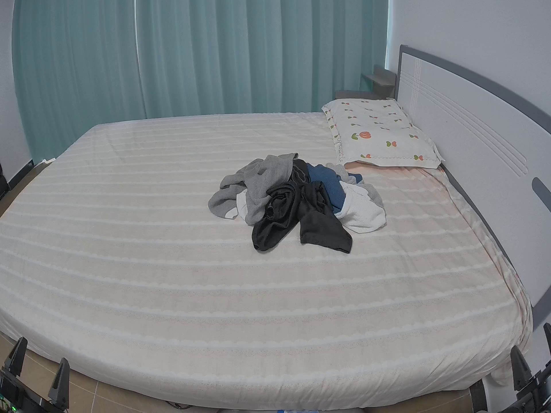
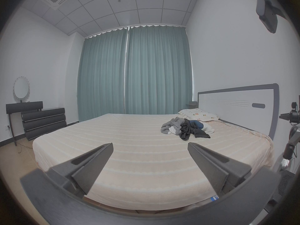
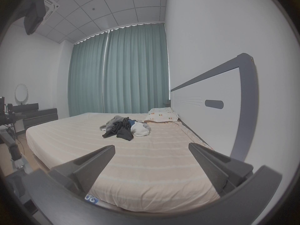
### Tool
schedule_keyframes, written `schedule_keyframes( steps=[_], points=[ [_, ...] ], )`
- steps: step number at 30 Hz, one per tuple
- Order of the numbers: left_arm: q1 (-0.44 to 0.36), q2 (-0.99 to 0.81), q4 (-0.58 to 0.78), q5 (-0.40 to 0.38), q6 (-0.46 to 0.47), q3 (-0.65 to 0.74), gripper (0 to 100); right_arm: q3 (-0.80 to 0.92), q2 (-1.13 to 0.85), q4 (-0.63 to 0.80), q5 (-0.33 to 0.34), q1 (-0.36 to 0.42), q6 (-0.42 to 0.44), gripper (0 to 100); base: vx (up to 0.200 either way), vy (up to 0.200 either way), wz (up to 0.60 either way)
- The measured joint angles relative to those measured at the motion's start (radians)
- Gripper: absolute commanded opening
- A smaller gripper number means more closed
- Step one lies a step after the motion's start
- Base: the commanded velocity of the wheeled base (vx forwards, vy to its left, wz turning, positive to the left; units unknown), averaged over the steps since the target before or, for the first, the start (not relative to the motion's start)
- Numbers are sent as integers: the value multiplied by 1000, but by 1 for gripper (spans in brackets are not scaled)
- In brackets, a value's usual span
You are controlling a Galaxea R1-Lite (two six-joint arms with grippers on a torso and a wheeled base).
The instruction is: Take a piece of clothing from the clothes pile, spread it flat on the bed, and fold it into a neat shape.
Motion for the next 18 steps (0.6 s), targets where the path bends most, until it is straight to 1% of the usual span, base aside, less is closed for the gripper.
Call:
schedule_keyframes(
  steps=[3,6,9,13,18],
  points=[
    [0,0,0,0,0,0,100,-71,34,5,10,1,1,100,0,0,0],
    [0,0,0,0,0,0,100,-147,124,11,31,3,-14,100,0,0,0],
    [0,0,0,0,0,0,100,-171,218,8,43,4,-24,100,0,0,0],
    [0,0,0,0,0,0,100,-189,406,-31,60,13,-27,100,0,0,0],
    [0,0,0,0,0,0,100,-215,647,-125,67,42,9,100,0,0,0]
  ],
)
